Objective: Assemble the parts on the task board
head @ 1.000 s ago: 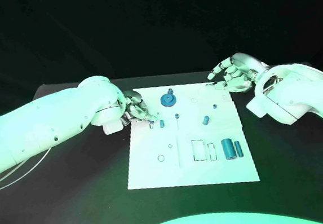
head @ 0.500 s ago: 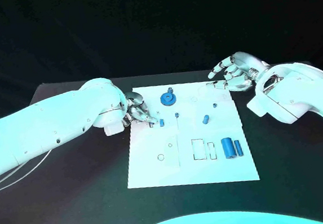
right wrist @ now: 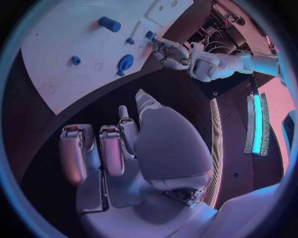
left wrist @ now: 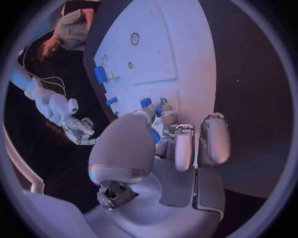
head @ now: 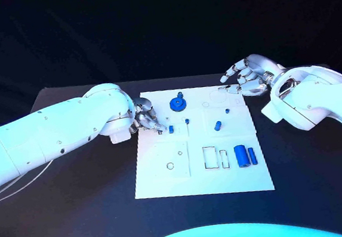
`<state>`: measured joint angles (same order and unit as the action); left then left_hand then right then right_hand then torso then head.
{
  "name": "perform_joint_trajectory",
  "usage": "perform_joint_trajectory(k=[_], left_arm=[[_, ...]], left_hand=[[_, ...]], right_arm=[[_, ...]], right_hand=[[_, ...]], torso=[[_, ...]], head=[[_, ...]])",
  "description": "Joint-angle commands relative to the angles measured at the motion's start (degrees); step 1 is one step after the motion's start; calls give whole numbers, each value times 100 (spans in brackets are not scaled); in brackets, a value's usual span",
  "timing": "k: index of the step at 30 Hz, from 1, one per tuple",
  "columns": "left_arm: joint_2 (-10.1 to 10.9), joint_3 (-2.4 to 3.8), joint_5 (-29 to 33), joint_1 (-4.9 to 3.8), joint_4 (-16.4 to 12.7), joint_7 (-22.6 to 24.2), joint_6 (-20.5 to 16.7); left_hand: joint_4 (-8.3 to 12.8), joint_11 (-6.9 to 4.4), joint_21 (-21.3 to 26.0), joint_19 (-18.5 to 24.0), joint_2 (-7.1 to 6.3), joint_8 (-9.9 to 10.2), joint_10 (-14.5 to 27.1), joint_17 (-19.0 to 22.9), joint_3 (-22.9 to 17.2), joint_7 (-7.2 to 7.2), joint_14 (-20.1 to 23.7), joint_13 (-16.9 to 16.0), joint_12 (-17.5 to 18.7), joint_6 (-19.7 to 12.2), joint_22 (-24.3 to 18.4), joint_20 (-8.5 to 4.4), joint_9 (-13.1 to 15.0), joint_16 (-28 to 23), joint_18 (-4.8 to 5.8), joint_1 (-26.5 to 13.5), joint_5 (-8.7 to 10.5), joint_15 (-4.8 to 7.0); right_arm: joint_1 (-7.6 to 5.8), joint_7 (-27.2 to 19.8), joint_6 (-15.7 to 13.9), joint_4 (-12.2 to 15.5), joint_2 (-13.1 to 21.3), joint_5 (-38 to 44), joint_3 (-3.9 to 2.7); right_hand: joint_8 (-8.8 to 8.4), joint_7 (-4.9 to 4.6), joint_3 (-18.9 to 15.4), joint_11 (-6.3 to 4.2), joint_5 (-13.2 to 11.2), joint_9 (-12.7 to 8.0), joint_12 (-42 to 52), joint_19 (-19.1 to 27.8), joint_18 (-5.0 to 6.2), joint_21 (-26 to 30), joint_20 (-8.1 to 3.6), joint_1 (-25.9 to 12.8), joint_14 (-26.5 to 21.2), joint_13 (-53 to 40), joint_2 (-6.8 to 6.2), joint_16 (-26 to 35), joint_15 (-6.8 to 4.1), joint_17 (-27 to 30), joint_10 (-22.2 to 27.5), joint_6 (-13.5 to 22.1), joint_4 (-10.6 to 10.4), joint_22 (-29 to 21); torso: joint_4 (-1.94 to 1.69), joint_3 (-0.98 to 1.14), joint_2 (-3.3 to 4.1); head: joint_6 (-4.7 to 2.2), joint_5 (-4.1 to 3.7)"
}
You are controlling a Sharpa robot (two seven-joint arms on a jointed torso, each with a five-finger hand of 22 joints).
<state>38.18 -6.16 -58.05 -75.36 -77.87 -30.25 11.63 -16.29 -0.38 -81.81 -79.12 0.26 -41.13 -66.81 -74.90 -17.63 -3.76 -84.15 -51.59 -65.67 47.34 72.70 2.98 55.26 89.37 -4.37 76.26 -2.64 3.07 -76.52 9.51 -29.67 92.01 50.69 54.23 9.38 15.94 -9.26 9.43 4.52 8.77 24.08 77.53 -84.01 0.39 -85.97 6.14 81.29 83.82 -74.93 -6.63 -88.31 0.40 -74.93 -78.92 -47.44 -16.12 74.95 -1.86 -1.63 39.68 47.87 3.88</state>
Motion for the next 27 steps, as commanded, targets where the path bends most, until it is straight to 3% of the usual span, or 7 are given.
perform_joint_trajectory(k=[1, 27], left_arm=[[-4, 2, -152, 4, -27, 40, 90], [36, 2, -164, 40, -93, 36, 169]], left_hand=[[-22, 2, -29, -50, 17, -22, -26, -1462, 10, 39, -562, -9, -36, 89, 5, 6, 4, 32, 62, 5, -24, 35], [-25, -6, -28, -51, 10, -26, -41, -1464, 14, 47, -563, -11, -37, 103, 2, 1, 5, 33, 61, -10, -24, 41]], right_arm=[[4, -40, 51, 2, 1, 27, 0], [15, -30, 75, -5, -2, 27, 0]], right_hand=[[11, -7, 30, -9, 14, 5, 15, -424, 70, 32, -36, -69, 513, -386, 9, 39, -39, -1090, -29, 35, -9, 1229], [75, -6, 58, -10, 15, 6, 15, -424, 70, 36, -37, -107, 512, -381, 8, 43, -40, -1085, -26, 70, -9, 1228]], torso=[[-3, -3, 0], [2, 2, 1]], head=[[6, 32], [6, 48]])
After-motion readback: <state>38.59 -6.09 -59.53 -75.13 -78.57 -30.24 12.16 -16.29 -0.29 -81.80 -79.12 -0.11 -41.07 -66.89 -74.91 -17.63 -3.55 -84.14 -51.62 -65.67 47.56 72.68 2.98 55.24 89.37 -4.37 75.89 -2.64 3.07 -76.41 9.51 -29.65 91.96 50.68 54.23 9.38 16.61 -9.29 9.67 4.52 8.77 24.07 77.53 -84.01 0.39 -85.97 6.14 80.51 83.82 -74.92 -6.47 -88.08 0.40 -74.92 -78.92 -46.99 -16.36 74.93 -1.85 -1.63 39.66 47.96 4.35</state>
